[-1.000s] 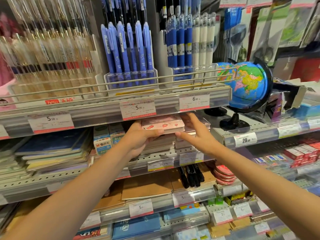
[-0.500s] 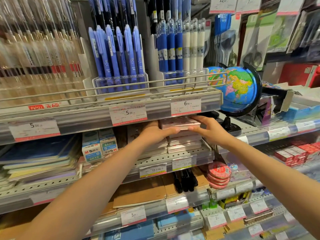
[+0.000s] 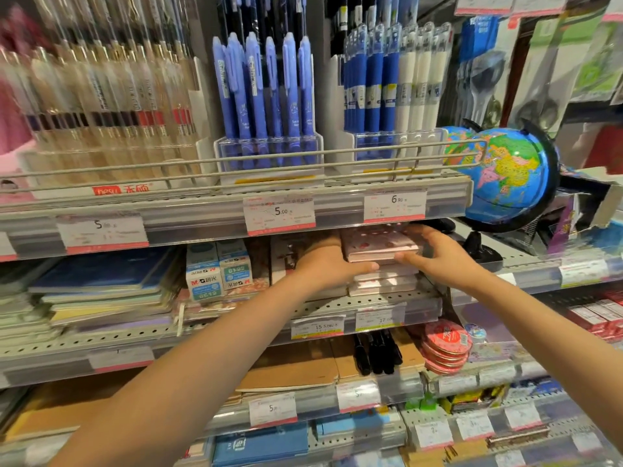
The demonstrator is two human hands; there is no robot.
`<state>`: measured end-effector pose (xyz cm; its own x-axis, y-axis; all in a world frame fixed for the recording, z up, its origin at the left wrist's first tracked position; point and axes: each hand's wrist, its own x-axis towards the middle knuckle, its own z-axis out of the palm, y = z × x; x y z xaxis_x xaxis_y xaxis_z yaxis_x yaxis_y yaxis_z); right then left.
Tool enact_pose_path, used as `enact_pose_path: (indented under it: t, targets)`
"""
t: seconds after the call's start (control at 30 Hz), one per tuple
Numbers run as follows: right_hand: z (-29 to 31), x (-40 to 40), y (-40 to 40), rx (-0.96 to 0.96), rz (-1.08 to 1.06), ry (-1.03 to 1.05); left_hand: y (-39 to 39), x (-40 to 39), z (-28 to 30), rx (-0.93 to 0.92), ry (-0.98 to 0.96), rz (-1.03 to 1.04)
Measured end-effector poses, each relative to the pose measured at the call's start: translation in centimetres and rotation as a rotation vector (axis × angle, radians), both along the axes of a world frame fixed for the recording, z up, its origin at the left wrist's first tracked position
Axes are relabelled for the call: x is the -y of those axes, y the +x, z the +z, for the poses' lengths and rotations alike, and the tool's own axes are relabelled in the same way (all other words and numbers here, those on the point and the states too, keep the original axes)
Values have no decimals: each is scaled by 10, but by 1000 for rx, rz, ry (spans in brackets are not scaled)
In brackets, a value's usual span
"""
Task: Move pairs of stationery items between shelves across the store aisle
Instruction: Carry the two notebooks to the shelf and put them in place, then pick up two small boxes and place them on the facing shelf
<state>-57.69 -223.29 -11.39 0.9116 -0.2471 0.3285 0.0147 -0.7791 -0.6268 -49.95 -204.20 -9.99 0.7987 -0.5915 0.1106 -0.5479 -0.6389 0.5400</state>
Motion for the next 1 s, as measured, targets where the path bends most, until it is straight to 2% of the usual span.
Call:
enact_pose_path:
  t: [0.07,0.2,0.27,0.37,0.47,0.57,0.7,0.77,1.0]
  targets:
    - [-1,-11,0,83,-49,-125,-5,-16,-1,93,-19,20]
    - [-1,-53,0,197,-43,-388,-12,-69,-13,427,-19,84]
    - [4,-81,4,220,46,-404,-10,-98,-18,529,-57,129]
    - [9,-120,21,156,187,-335,-5,-136,-25,637,-111,233]
    - [11,-152,47,100,295,-284,0,-163,-29,618,-95,395]
    - [11,-180,69,-31,383,-271,5,-176,-30,516,-49,476]
    - [13,-201,84,-214,434,-296,10,-183,-27,321,-31,438]
    - [13,-205,86,-251,433,-296,11,-185,-26,285,6,396]
    - [-4,-206,81,-70,354,-360,15,-195,-32,323,-77,307]
